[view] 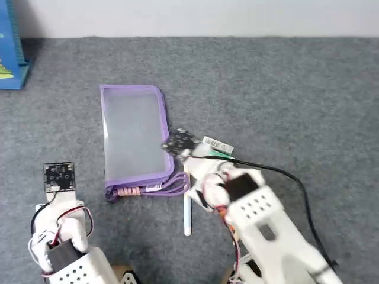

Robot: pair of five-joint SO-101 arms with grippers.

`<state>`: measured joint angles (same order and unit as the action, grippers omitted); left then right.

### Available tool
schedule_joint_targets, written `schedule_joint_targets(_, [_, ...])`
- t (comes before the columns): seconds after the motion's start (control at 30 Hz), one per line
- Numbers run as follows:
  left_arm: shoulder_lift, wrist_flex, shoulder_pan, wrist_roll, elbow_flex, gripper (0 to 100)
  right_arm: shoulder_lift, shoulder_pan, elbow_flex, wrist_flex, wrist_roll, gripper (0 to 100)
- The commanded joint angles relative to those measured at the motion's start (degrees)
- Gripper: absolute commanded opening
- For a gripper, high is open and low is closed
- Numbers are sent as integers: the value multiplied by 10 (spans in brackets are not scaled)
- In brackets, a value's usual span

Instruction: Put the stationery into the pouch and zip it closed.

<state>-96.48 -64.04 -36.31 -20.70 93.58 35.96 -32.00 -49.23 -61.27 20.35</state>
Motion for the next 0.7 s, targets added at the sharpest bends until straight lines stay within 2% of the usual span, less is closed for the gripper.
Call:
schedule_joint_targets(0.0, [-4,-2,9,-7,-7,13,-71,-26,58,36,-13,149])
schedule_joint_targets(0.53, [-4,-1,9,-7,-7,13,-302,-65,162,101,-15,147])
schedule_joint_targets(0.67, [-4,-1,9,-7,-7,13,-342,-59,169,138,-36,147])
